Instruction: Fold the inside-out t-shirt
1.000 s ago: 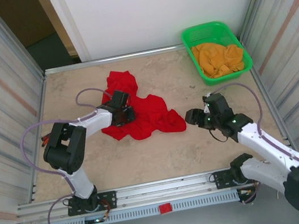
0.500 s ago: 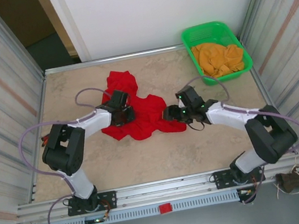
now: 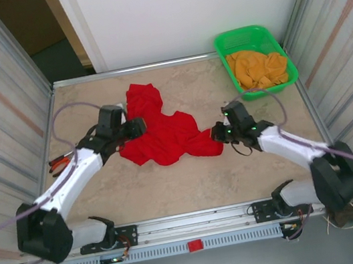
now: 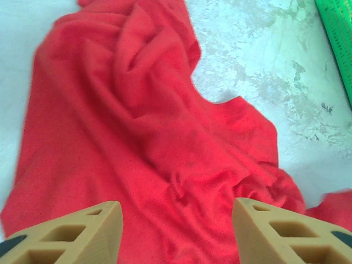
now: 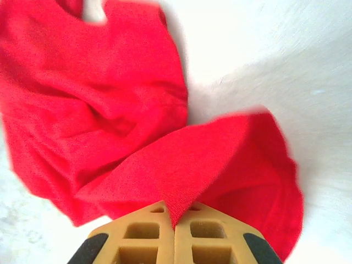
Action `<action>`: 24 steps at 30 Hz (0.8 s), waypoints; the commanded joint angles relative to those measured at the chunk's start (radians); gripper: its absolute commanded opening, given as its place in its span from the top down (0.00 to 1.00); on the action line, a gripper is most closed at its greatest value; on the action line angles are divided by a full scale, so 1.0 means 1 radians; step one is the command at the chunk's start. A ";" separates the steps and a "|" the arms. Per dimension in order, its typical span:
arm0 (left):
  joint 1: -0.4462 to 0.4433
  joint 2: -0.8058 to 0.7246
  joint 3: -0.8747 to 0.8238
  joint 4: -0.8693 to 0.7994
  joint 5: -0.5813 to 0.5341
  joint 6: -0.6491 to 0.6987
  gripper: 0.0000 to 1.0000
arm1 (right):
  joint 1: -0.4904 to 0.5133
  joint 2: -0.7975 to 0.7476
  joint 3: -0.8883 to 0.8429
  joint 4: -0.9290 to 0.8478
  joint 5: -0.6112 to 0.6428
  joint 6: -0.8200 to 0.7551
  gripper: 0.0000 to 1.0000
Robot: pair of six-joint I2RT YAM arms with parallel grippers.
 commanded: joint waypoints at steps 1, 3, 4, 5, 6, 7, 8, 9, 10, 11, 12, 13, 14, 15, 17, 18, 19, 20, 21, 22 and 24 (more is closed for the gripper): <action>0.001 -0.091 -0.125 -0.075 0.009 -0.060 0.43 | -0.034 -0.188 0.023 -0.118 0.046 -0.009 1.00; -0.003 -0.154 -0.213 -0.051 0.038 -0.117 0.42 | -0.041 -0.265 0.068 -0.170 0.072 -0.025 1.00; -0.006 -0.180 -0.248 -0.039 0.044 -0.141 0.42 | -0.046 -0.279 0.087 -0.187 0.074 -0.034 1.00; -0.012 -0.204 -0.283 -0.027 0.046 -0.169 0.42 | -0.055 -0.283 0.109 -0.204 0.071 -0.043 1.00; -0.023 -0.226 -0.315 -0.014 0.043 -0.199 0.42 | -0.061 -0.283 0.123 -0.217 0.075 -0.050 1.00; -0.034 -0.240 -0.338 -0.001 0.041 -0.223 0.42 | -0.068 -0.283 0.129 -0.218 0.077 -0.054 1.00; -0.048 -0.251 -0.361 0.014 0.035 -0.247 0.42 | -0.078 -0.281 0.132 -0.215 0.074 -0.055 1.00; -0.061 -0.254 -0.374 0.025 0.028 -0.264 0.42 | -0.086 -0.281 0.135 -0.213 0.075 -0.057 1.00; -0.075 -0.251 -0.382 0.038 0.019 -0.276 0.42 | -0.098 -0.282 0.140 -0.213 0.073 -0.060 1.00; -0.087 -0.241 -0.383 0.046 0.011 -0.278 0.42 | -0.120 -0.289 0.152 -0.220 0.068 -0.066 1.00; -0.094 -0.228 -0.378 0.047 0.005 -0.277 0.42 | -0.145 -0.301 0.165 -0.227 0.065 -0.072 1.00; -0.099 -0.208 -0.367 0.046 0.003 -0.272 0.42 | -0.188 -0.320 0.185 -0.236 0.056 -0.077 1.00; -0.103 -0.184 -0.355 0.048 0.004 -0.261 0.43 | -0.241 -0.339 0.211 -0.244 0.037 -0.080 1.00; -0.108 -0.162 -0.341 0.050 0.003 -0.249 0.43 | -0.286 -0.349 0.239 -0.255 0.016 -0.085 1.00; -0.116 -0.102 -0.309 0.060 0.011 -0.222 0.43 | -0.379 -0.352 0.316 -0.281 -0.039 -0.097 1.00; -0.119 -0.076 -0.293 0.061 0.012 -0.213 0.43 | -0.406 -0.348 0.347 -0.289 -0.055 -0.100 1.00; -0.125 -0.048 -0.274 0.062 0.007 -0.205 0.44 | -0.428 -0.344 0.373 -0.294 -0.062 -0.104 1.00; -0.135 -0.021 -0.259 0.067 0.001 -0.196 0.44 | -0.440 -0.340 0.389 -0.293 -0.063 -0.106 1.00; -0.145 -0.001 -0.246 0.073 -0.004 -0.190 0.44 | -0.447 -0.334 0.399 -0.294 -0.064 -0.108 1.00; -0.157 0.022 -0.230 0.074 -0.011 -0.189 0.44 | -0.451 -0.326 0.403 -0.292 -0.065 -0.110 1.00; -0.185 0.058 -0.206 0.085 -0.013 -0.188 0.44 | -0.453 -0.314 0.395 -0.281 -0.076 -0.107 1.00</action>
